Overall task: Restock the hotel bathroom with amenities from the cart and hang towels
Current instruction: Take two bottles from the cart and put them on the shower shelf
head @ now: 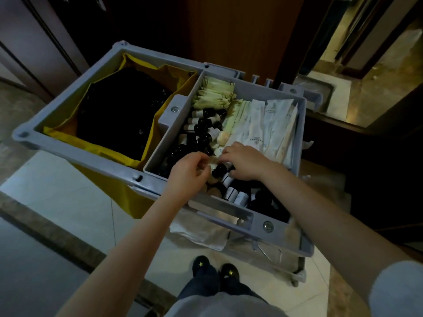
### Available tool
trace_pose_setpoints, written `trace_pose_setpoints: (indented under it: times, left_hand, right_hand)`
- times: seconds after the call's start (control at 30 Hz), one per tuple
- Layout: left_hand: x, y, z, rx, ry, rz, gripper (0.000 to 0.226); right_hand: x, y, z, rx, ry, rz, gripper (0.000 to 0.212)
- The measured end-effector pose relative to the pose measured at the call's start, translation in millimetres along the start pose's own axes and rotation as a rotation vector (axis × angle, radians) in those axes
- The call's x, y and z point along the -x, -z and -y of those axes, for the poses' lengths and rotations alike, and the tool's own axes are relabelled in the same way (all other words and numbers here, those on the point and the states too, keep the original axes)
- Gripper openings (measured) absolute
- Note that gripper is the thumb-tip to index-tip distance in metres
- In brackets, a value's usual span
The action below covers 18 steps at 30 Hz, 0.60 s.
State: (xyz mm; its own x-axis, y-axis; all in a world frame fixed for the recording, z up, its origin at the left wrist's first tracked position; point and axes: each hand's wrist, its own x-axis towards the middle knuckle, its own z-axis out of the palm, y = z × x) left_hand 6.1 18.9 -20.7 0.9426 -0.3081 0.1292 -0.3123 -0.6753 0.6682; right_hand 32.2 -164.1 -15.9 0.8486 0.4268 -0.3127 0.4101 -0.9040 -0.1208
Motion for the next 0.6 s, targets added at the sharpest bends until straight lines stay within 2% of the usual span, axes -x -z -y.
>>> trace_pose_setpoints:
  times: [0.1,0.23,0.37,0.4,0.47,0.53,0.6]
  left_hand:
    - [1,1,-1,0.064,0.033,-0.033,0.019]
    - [1,2,1,0.151,0.055,-0.104,0.012]
    - [0,1,-1,0.2,0.073,-0.096,0.012]
    - [0,1,-1,0.212,0.07,-0.1,0.013]
    - [-1,1,0,0.221,0.054,-0.123,0.015]
    - [-3,2,-1,0.239,0.033,-0.158,0.015]
    - [-5,3,-7,0.275,0.023,-0.172,0.017]
  right_hand:
    - [-9,1,7,0.118,0.01,0.051,0.051]
    - [-16,-4,11,0.119,0.013,0.037,0.044]
    - [-11,-14,8,0.187,0.109,-0.061,0.04]
    - [-9,-15,6,0.137,0.105,-0.1,0.039]
    - [-1,-12,2,-0.234,-0.009,-0.23,0.035]
    - [10,-5,1,-0.785,-0.152,-0.445,0.022]
    - [22,1,1,-1.274,-0.274,-0.562,0.011]
